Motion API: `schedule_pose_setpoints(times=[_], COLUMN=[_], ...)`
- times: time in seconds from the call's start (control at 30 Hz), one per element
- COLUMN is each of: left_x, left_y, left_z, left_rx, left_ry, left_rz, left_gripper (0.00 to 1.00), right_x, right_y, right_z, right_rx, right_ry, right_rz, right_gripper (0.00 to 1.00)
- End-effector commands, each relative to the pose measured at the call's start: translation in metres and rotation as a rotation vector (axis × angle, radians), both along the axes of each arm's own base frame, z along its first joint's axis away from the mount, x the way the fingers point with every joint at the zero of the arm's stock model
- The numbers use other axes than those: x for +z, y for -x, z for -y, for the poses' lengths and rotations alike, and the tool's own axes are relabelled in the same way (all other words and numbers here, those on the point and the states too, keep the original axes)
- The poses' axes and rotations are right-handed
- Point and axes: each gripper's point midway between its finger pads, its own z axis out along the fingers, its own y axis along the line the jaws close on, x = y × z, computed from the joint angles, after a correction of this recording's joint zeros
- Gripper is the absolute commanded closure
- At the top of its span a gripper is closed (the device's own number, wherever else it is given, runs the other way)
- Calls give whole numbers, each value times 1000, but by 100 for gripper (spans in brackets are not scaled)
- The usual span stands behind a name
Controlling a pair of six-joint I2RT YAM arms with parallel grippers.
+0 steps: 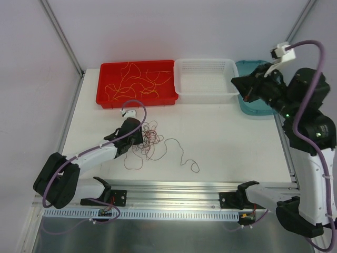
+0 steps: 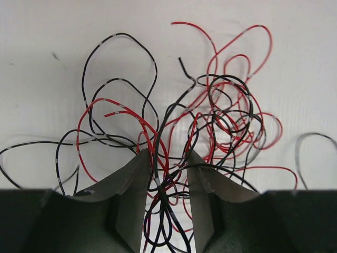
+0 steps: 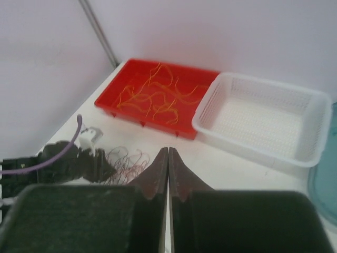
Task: Untangle the cables
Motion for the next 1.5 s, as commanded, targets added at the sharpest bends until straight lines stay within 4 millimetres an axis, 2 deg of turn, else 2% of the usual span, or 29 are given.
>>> schedule_pose_setpoints(times=[0.0, 0.03, 0.1, 0.13, 0.17, 0.2, 0.23, 0.27, 0.33, 0.37, 0.5, 0.53, 0.57, 0.67, 0.8, 0.87, 0.9, 0.93, 1.03, 1.07, 1.13, 1.2, 1.23, 1.27, 1.3, 1.33, 1.4, 1.43, 1.47], left_x=[20, 25, 34, 39, 45, 48, 52, 56, 64, 67, 77, 81, 76, 72, 64, 60, 58, 55, 48, 46, 38, 32, 32, 30, 25, 26, 27, 30, 32], left_y=[1, 2, 4, 8, 8, 11, 16, 18, 24, 26, 34, 36, 38, 45, 50, 50, 49, 46, 40, 38, 35, 32, 30, 30, 30, 30, 32, 32, 31], left_z=[17, 23, 33, 43, 48, 54, 63, 69, 81, 83, 80, 76, 66, 54, 48, 46, 45, 44, 43, 42, 42, 45, 47, 50, 51, 55, 59, 59, 58], left_rx=[-137, -169, -216, -257, -273, -278, -317, -332, -358, -363, -334, -319, -278, -244, -208, -192, -184, -173, -151, -147, -141, -146, -151, -162, -163, -181, -199, -205, -215], left_ry=[37, 61, 99, 144, 171, 209, 256, 286, 353, 372, 409, 406, 373, 339, 337, 331, 324, 312, 280, 270, 252, 238, 242, 248, 247, 264, 279, 281, 276], left_rz=[23, 29, 36, 33, 36, 28, 12, 5, -15, -18, -20, -10, -26, -42, -60, -70, -76, -82, -97, -102, -123, -143, -141, -151, -161, -162, -164, -157, -144], left_gripper=[66, 66, 66, 64, 62, 59, 57, 52, 47, 38, 20, 18, 18, 22, 32, 39, 41, 42, 46, 52, 58, 66, 70, 75, 86, 91, 100, 100, 100], right_x=[-66, -102, -132, -148, -183, -197, -214, -239, -266, -285, -321, -326, -333, -345, -353, -350, -360, -355, -371, -365, -381, -385, -399, -404, -404, -420, -432, -437, -441], right_y=[-17, -21, -19, -15, -13, -10, -3, -3, 4, 4, 4, 6, 2, -1, -9, -18, -18, -23, -23, -26, -25, -26, -27, -26, -25, -24, -23, -25, -24], right_z=[-34, -41, -52, -61, -68, -73, -84, -88, -100, -104, -118, -122, -127, -140, -162, -175, -183, -192, -215, -226, -240, -256, -262, -268, -275, -278, -279, -278, -274], right_rx=[142, 164, 208, 237, 256, 271, 304, 294, 306, 301, 273, 275, 264, 277, 294, 303, 309, 321, 354, 374, 381, 402, 395, 401, 410, 397, 375, 354, 336], right_ry=[-19, -7, -13, -8, 8, 14, 36, 54, 48, 42, 24, 28, 21, 24, 28, 6, 12, 0, 15, -3, -4, -23, -21, -18, -20, 0, 17, 18, 23], right_rz=[-200, -288, -346, -379, -448, -473, -501, -534, -592, -614, -672, -681, -690, -711, -716, -699, -722, -704, -728, -712, -751, -754, -786, -793, -796, -826, -846, -847, -850], right_gripper=[99, 94, 81, 63, 57, 48, 45, 42, 37, 36, 33, 33, 33, 33, 34, 35, 35, 35, 35, 35, 35, 34, 34, 34, 34, 34, 41, 46, 62])
